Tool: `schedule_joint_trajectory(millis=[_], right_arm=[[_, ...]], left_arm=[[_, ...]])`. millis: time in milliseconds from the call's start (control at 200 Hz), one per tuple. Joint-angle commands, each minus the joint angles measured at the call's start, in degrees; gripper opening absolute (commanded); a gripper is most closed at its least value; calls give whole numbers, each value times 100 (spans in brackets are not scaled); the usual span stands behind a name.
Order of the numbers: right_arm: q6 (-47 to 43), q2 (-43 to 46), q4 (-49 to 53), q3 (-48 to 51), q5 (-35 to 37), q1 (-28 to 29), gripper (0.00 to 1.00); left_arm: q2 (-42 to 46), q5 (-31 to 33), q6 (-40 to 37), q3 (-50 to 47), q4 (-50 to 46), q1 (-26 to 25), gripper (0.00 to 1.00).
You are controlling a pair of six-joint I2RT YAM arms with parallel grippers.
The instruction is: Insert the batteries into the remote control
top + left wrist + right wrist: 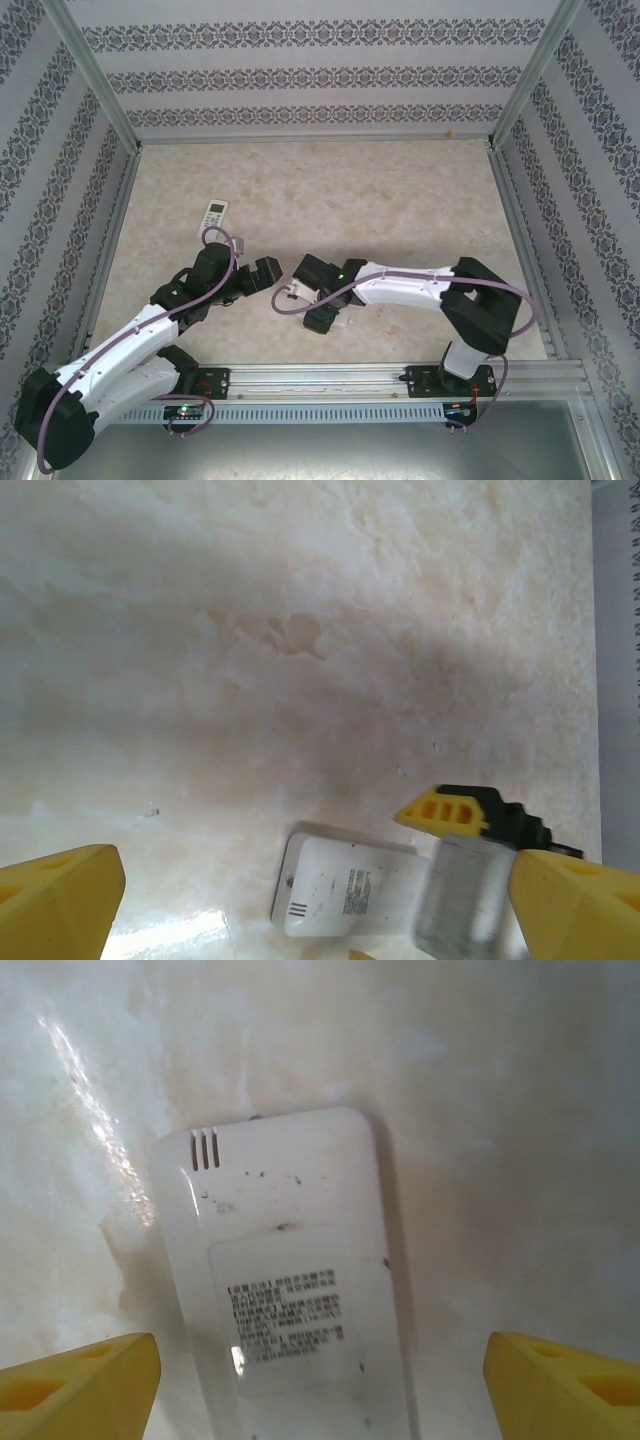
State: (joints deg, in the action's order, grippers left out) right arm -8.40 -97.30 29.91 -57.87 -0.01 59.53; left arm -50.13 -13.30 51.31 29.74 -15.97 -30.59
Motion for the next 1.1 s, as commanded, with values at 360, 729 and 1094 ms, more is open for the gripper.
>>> schedule_joint_trajectory(millis=[360, 729, 1094], right_arm=[[-37, -497, 647, -692, -242, 40, 48], [3579, 855, -2954, 182, -1861, -341, 40], [3873, 438, -3136, -163, -2260, -213, 42]], left_arm=[[594, -357, 327, -174, -533, 346, 100], [188, -1771, 1222, -33, 797, 550, 87], [-589, -1733, 700, 22, 391, 577, 25]])
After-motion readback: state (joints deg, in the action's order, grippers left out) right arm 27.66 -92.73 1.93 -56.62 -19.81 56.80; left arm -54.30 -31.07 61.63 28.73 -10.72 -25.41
